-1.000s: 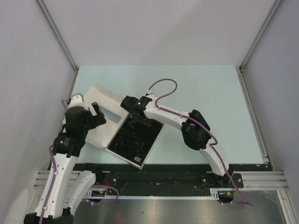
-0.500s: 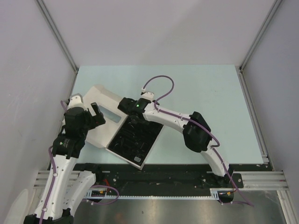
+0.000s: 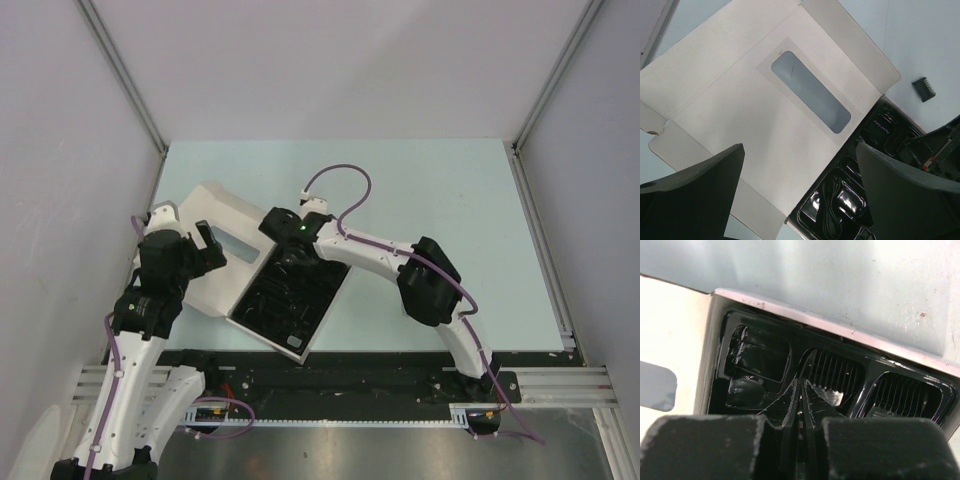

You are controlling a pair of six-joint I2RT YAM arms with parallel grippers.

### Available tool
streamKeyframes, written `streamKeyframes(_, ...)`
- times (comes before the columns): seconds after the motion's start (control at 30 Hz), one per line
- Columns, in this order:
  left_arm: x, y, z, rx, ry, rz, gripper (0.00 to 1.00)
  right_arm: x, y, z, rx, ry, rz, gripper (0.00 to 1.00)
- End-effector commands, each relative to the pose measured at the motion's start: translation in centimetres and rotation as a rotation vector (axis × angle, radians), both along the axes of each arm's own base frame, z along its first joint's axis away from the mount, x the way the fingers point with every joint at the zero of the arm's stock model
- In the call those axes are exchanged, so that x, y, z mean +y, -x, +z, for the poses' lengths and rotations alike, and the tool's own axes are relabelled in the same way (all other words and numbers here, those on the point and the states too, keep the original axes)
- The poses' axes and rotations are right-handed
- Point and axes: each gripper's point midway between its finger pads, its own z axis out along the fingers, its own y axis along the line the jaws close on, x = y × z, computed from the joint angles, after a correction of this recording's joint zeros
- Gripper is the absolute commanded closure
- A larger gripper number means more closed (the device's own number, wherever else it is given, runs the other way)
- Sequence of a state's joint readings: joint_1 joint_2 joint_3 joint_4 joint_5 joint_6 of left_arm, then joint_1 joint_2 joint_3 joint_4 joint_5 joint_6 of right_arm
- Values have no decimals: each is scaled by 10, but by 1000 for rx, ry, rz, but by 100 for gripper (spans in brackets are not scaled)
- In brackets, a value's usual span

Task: Sort the hair-cutting tools
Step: Place the haircut tool in the storage box.

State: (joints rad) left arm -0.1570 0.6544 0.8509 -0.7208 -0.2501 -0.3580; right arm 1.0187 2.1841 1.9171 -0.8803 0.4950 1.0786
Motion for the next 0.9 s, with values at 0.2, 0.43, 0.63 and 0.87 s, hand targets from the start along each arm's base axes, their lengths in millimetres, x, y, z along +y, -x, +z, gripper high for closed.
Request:
streamKeyframes(0.2, -3, -1, 0, -2, 6, -15, 0, -11, -6, -4, 27, -23, -22, 95)
streamKeyframes(0.43, -4, -1, 0, -2, 7, -16, 0, -6, -7, -6, 24, -27, -7, 95)
streamKeyframes(0.63, -4, -1, 1, -3, 7, -19, 0, 3, -14, 32, -78, -53, 26, 95)
streamKeyframes(0.87, -4, -2, -1, 3, 6, -19, 0, 1, -4, 37, -79, -29, 47, 95)
